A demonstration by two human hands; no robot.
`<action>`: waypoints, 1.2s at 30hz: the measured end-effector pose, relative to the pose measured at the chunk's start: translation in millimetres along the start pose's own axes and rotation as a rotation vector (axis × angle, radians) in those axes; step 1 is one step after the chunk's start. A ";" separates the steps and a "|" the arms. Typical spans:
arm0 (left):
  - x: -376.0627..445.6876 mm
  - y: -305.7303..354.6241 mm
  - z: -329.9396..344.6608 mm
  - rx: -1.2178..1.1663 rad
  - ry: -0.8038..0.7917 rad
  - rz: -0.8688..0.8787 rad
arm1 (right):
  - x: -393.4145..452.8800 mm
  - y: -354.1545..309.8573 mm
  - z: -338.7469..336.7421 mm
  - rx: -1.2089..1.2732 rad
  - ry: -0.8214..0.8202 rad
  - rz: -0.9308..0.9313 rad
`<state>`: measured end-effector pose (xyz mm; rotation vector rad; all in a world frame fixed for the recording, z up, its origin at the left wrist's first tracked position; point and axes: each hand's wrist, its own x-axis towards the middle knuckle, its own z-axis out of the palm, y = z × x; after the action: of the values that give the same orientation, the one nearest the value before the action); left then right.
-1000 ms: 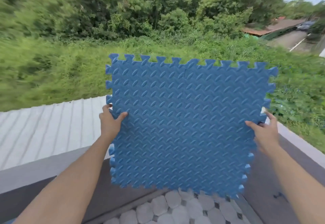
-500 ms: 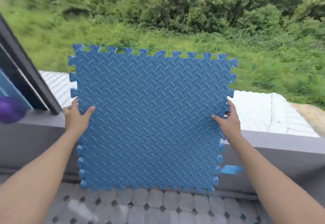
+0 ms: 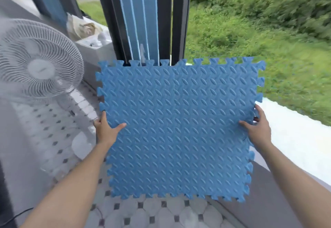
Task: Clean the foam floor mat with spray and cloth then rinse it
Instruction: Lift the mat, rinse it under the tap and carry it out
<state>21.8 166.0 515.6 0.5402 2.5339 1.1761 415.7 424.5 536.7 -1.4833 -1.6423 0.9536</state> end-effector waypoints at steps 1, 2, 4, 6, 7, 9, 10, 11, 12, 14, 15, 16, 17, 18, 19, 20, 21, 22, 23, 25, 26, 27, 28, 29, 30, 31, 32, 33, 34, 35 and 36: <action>5.9 -18.3 -9.1 -0.003 0.031 -0.036 | 0.5 -4.9 24.8 -0.008 -0.033 -0.001; 10.9 -35.6 -17.3 -0.002 0.060 -0.071 | -0.5 -9.0 48.9 -0.015 -0.066 -0.004; 18.4 -70.2 -28.8 0.007 0.118 -0.146 | -2.3 -13.2 95.2 -0.036 -0.125 -0.028; 21.2 -106.2 -32.8 0.003 0.174 -0.233 | -2.4 -10.7 139.7 -0.088 -0.180 -0.069; 21.5 -125.4 -31.5 -0.006 0.202 -0.272 | -2.5 -7.3 161.7 -0.110 -0.214 -0.090; 21.6 -165.4 -24.2 -0.018 0.262 -0.345 | -3.1 3.4 208.1 -0.149 -0.270 -0.129; 21.3 -183.6 -19.5 -0.016 0.285 -0.384 | -3.7 10.1 231.2 -0.170 -0.282 -0.149; 20.4 -202.8 -14.4 -0.012 0.305 -0.427 | -4.7 17.7 253.6 -0.191 -0.292 -0.163; 18.5 -220.8 -9.4 -0.011 0.324 -0.468 | -6.7 24.7 275.1 -0.205 -0.307 -0.173; 14.8 -258.4 -2.6 0.000 0.352 -0.543 | -13.9 38.8 314.4 -0.226 -0.348 -0.189; 13.5 -276.5 -0.9 0.015 0.371 -0.574 | -17.6 46.3 332.4 -0.241 -0.370 -0.216; 12.5 -294.5 -0.2 0.036 0.389 -0.598 | -21.5 54.2 349.4 -0.261 -0.394 -0.248; 11.9 -312.3 1.3 0.057 0.400 -0.619 | -24.5 63.8 366.0 -0.278 -0.418 -0.277; 11.2 -328.3 3.7 0.074 0.409 -0.644 | -27.1 74.6 382.7 -0.288 -0.444 -0.293; 10.9 -344.3 7.7 0.084 0.411 -0.669 | -28.8 87.1 399.4 -0.293 -0.465 -0.301; 10.9 -359.4 13.0 0.090 0.412 -0.691 | -30.9 101.9 416.1 -0.306 -0.485 -0.311; 11.3 -376.8 19.6 0.095 0.414 -0.707 | -32.8 118.8 433.3 -0.327 -0.506 -0.325; 12.5 -394.0 26.8 0.104 0.415 -0.719 | -34.8 137.0 450.5 -0.352 -0.532 -0.331; 13.5 -413.1 35.9 0.110 0.414 -0.734 | -35.7 156.5 467.5 -0.376 -0.564 -0.332; 14.6 -451.6 58.9 0.117 0.394 -0.775 | -35.7 196.2 501.4 -0.419 -0.635 -0.353; 15.0 -470.6 72.3 0.113 0.378 -0.801 | -34.9 215.9 518.2 -0.441 -0.667 -0.365; 15.9 -490.7 86.6 0.108 0.360 -0.830 | -34.5 237.1 536.1 -0.466 -0.692 -0.372; 17.5 -510.7 100.9 0.110 0.343 -0.858 | -35.2 256.9 554.0 -0.493 -0.715 -0.369; 19.7 -531.8 115.4 0.114 0.325 -0.882 | -36.2 276.5 571.1 -0.517 -0.736 -0.352; 22.7 -551.6 130.2 0.119 0.311 -0.901 | -37.3 295.3 587.4 -0.540 -0.755 -0.326; 26.1 -573.3 144.4 0.119 0.298 -0.916 | -37.6 314.4 603.4 -0.564 -0.768 -0.301; 29.9 -592.2 158.0 0.122 0.284 -0.930 | -38.4 332.7 618.6 -0.585 -0.775 -0.287; 34.3 -611.7 170.7 0.124 0.270 -0.939 | -38.2 351.2 633.4 -0.604 -0.776 -0.285; 38.6 -630.2 182.9 0.128 0.253 -0.937 | -39.0 368.7 646.7 -0.622 -0.777 -0.287; 43.1 -647.2 194.3 0.129 0.236 -0.933 | -39.4 386.6 659.2 -0.631 -0.776 -0.282; 47.3 -663.8 204.7 0.133 0.224 -0.932 | -40.9 403.5 670.3 -0.634 -0.776 -0.275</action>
<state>-74.9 -71.7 -131.7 -0.7324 2.5230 0.7228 17.6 370.9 -136.0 -1.2560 -2.8336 0.9546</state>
